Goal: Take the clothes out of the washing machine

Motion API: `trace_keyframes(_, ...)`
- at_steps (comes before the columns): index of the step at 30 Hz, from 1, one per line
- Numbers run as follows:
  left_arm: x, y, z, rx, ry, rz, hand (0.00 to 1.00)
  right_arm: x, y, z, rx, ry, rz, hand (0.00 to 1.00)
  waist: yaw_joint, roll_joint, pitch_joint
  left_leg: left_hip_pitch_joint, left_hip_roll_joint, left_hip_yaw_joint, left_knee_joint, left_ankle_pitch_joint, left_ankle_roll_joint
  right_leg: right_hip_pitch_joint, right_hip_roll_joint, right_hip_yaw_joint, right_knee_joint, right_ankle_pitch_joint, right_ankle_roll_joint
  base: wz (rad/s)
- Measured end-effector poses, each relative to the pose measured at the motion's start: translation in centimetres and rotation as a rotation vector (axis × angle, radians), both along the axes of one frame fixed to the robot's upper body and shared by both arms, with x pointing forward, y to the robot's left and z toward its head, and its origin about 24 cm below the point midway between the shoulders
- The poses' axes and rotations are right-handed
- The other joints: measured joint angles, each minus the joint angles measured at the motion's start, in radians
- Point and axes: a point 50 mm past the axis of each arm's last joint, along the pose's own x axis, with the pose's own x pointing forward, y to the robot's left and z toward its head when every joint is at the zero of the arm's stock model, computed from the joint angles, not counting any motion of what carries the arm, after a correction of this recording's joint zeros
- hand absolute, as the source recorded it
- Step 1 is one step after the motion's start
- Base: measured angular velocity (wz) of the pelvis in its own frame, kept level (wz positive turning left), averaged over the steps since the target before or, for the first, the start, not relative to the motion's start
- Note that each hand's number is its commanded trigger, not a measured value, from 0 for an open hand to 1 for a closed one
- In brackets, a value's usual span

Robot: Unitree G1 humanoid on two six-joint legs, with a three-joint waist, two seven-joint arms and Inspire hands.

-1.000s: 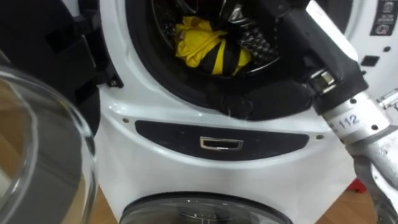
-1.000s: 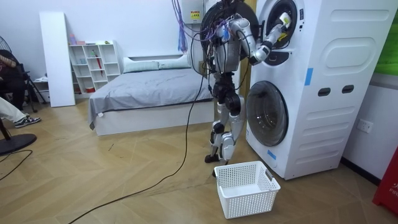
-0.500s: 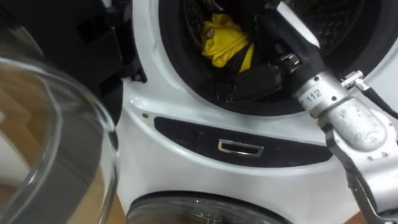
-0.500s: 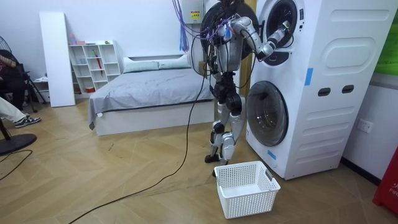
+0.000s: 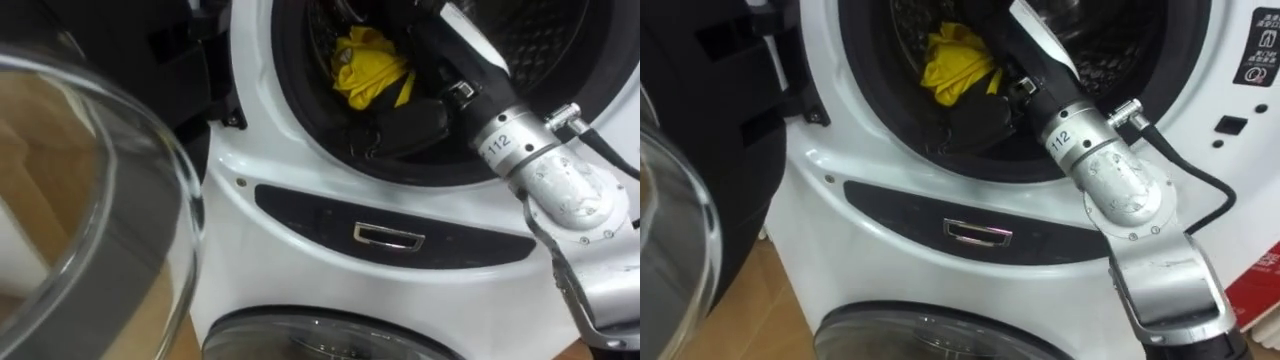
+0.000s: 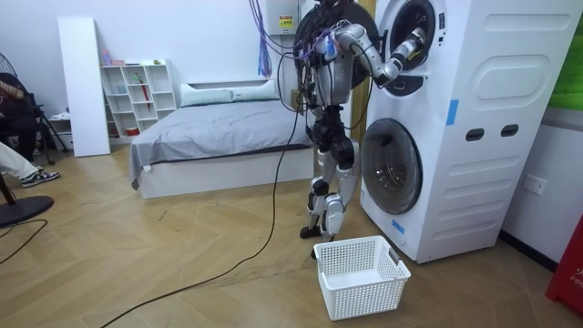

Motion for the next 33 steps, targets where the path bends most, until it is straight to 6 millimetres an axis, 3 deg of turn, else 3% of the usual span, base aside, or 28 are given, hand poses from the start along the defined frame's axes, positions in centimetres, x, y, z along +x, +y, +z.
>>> trace_keyframes(13,0.5,0.3,0.2,-0.026,0.005,0.037,0.00,0.2,-0.4,1.6,-0.134,-0.067,-0.068,0.00,-0.020,-0.018,-0.0056,-0.022,-0.011,-0.010,0.018,0.004,0.007,-0.032,-0.016,-0.009,0.034,-0.011,0.009,0.04)
trace_keyframes(15,0.4,0.5,0.3,-0.026,0.003,0.047,0.00,0.1,-1.2,2.4,-0.136,-0.112,-0.136,0.00,-0.024,-0.012,-0.0020,-0.027,-0.012,-0.011,0.021,0.003,0.009,-0.030,-0.016,-0.010,0.033,-0.009,0.010,0.06)
trace_keyframes(19,0.4,0.6,0.3,-0.031,-0.001,0.066,0.00,0.0,-4.0,4.5,-0.119,-0.220,-0.323,0.00,-0.037,-0.002,-0.0057,-0.034,-0.013,-0.010,0.022,0.000,0.013,-0.031,-0.016,-0.010,0.033,-0.003,0.012,-0.02)
trace_keyframes(24,1.0,0.7,0.5,-0.021,-0.013,0.067,0.00,-0.1,-3.9,4.6,-0.168,-0.239,-0.344,0.00,-0.037,0.010,-0.0063,-0.027,-0.016,-0.010,0.013,0.000,0.013,-0.029,-0.018,-0.006,0.033,-0.003,0.013,0.01)
trace_keyframes(33,1.6,0.6,0.8,-0.020,-0.028,0.064,0.00,-0.2,-3.8,4.7,-0.156,-0.228,-0.338,0.00,-0.051,0.012,-0.0059,-0.018,-0.016,-0.006,0.006,-0.002,0.017,-0.022,-0.022,-0.008,0.034,-0.003,0.015,0.00)
